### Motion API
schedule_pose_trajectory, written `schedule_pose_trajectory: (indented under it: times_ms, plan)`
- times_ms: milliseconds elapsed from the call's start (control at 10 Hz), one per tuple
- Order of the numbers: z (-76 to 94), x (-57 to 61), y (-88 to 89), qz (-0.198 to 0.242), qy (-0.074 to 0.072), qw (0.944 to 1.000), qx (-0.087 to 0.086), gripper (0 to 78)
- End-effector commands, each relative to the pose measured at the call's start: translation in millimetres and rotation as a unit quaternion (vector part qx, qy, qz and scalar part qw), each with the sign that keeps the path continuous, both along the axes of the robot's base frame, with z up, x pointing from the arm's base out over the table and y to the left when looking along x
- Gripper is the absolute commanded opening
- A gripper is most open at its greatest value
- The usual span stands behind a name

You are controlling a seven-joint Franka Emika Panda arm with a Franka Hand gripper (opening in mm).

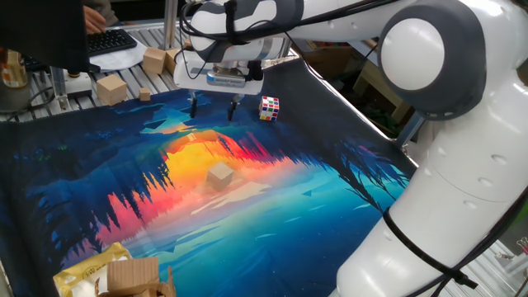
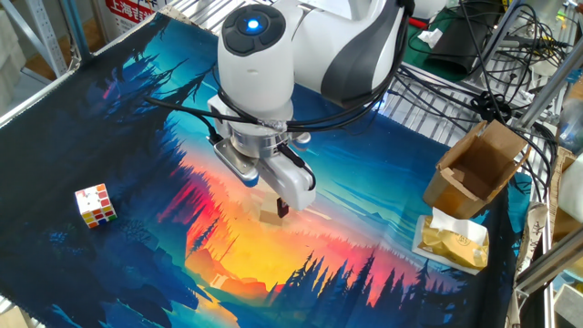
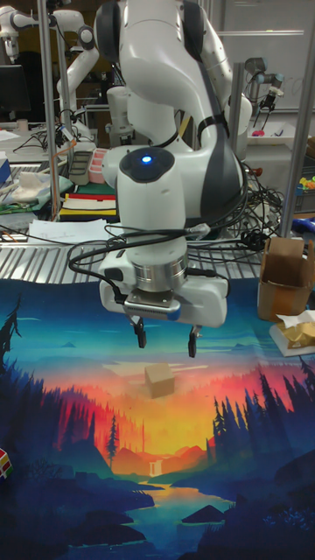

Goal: Pick up one small block

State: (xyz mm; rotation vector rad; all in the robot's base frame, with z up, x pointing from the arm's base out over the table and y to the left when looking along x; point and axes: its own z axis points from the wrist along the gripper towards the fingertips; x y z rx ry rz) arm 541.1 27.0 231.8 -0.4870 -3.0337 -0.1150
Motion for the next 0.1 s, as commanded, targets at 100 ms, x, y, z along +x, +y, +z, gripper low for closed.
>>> schedule_pose_trajectory:
  times_ms: [100]
  plan:
    - [1.2, 1.4, 0.5, 0.000, 0.000, 1.0000, -0.007, 77.4]
